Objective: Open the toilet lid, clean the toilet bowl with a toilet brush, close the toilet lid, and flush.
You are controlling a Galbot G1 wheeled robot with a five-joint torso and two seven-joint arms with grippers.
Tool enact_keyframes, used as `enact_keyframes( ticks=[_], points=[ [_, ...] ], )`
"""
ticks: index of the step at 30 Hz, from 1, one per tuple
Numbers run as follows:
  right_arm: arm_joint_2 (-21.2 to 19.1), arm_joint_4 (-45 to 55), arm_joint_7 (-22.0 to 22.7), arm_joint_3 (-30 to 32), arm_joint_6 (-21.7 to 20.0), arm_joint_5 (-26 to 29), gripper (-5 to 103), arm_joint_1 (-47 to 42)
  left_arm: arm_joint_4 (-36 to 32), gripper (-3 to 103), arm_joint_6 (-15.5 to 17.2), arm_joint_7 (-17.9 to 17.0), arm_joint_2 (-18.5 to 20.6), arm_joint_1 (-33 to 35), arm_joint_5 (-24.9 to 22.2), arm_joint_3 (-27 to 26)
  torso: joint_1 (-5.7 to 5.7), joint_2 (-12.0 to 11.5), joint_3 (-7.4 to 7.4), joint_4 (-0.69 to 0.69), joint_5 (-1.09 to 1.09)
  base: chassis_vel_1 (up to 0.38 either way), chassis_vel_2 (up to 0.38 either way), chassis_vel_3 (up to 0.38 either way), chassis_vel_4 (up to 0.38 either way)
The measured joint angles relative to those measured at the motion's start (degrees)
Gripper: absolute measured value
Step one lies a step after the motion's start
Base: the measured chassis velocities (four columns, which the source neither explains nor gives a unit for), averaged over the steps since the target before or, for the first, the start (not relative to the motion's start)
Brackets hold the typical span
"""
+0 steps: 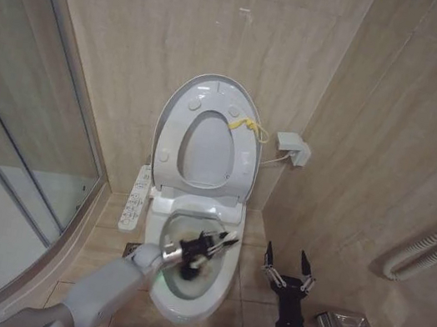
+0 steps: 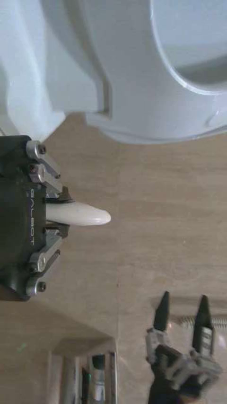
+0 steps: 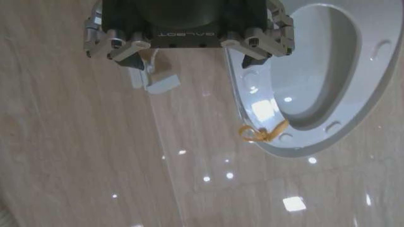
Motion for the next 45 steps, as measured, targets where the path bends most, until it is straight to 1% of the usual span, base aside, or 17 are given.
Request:
enact_keyframes(
  ticks=[2,4,8,10,13,14,15,18,22,26,27,30,32,36,38,42,45],
  points=[
    [-0.2,0.1,0.0,0.2,0.0,0.0,100,0.0,-3.9,22,0.6,-1.6,0.2,0.0,0.3,0.1,0.02,0.0,0.03,0.05,0.02,0.000,0.000,0.000,0.000],
    [-0.2,0.1,0.0,0.5,0.0,0.0,100,-0.1,-7.4,22,1.1,-3.1,0.2,-0.4,0.6,0.2,0.01,0.0,0.01,-0.06,0.00,0.000,0.000,0.000,0.000],
    [-0.1,0.1,0.0,0.3,0.0,0.1,100,-0.1,-3.6,22,0.4,-4.4,0.5,-0.9,2.5,1.0,0.00,0.0,0.01,-0.07,0.02,0.000,0.000,0.000,0.000],
    [-0.1,0.2,0.0,0.2,0.0,0.1,100,-0.3,-0.7,21,0.2,-5.9,0.7,-0.9,3.2,1.6,0.01,0.0,0.01,-0.01,0.01,0.000,0.000,0.000,0.000],
    [-0.4,0.3,0.0,0.3,0.0,0.1,100,-0.5,-5.0,21,4.0,-14.4,1.8,-0.4,5.0,3.0,0.01,0.0,0.02,0.04,0.02,0.000,0.000,0.000,0.000],
    [-0.4,0.3,0.0,0.3,0.0,0.1,100,-0.5,-5.0,21,4.0,-14.4,1.8,-0.4,5.0,3.0,0.01,0.0,0.02,0.04,0.02,0.000,0.000,0.000,0.000],
    [-0.4,0.3,0.0,0.5,0.0,0.1,100,-0.5,-8.2,21,6.1,-17.3,2.1,-0.8,5.3,3.8,0.02,0.0,0.03,0.05,0.02,0.000,0.000,0.000,0.000],
    [0.0,0.4,0.0,0.7,0.1,0.1,100,-0.6,-15.2,21,11.1,-24.9,3.3,-1.4,7.5,6.1,0.01,0.0,0.01,-0.08,0.02,0.000,0.000,0.000,0.000],
    [0.0,0.6,0.0,0.4,0.1,0.1,100,-0.7,-12.1,21,10.6,-26.4,4.9,0.1,11.4,7.6,0.01,0.0,0.01,0.01,0.00,0.000,0.000,0.000,0.000],
    [-0.3,0.7,0.0,0.3,0.1,0.1,100,-0.7,-12.7,21,10.8,-27.0,5.5,0.7,12.0,7.0,0.00,0.0,0.01,0.05,0.02,0.000,0.000,0.000,0.000],
    [-0.3,0.7,0.0,0.4,0.1,0.1,100,-0.6,-14.4,21,11.4,-27.2,5.4,0.7,11.7,6.7,0.01,0.0,0.03,0.07,0.04,0.000,0.000,0.000,0.000],
    [0.0,0.6,0.1,1.0,0.1,0.1,100,-0.8,-20.2,20,13.1,-27.6,5.3,-0.1,8.6,6.9,0.00,0.0,0.01,-0.09,0.00,0.000,0.000,0.000,0.000],
    [0.0,0.5,0.1,1.1,0.1,0.1,100,-0.9,-19.8,20,13.1,-27.6,5.8,-0.2,8.1,7.6,0.00,0.0,0.01,-0.11,0.01,0.000,0.000,0.000,0.000],
    [0.0,-0.3,0.3,1.2,-0.3,0.3,100,-0.1,-16.3,20,11.1,-26.4,7.7,-1.4,6.3,11.4,0.00,0.0,0.01,0.02,0.02,-0.015,-0.010,-0.004,-0.001],
    [0.2,-2.1,0.5,1.7,-0.6,0.7,100,1.0,-18.9,21,11.3,-24.7,7.9,-3.5,3.7,12.5,0.01,0.0,0.02,0.04,0.02,0.000,0.000,0.000,0.000],
    [1.0,-5.3,0.8,2.3,-0.7,1.1,100,2.6,-18.8,21,9.5,-22.5,7.6,-5.1,2.6,14.3,0.01,0.0,0.01,-0.11,0.01,0.000,0.000,0.000,0.000],
    [1.1,-6.7,0.8,2.2,-0.8,1.2,100,3.0,-16.0,21,8.3,-22.1,8.0,-4.8,2.8,15.3,0.01,0.0,0.02,-0.04,0.02,0.000,0.000,0.000,0.000]
  ],
)
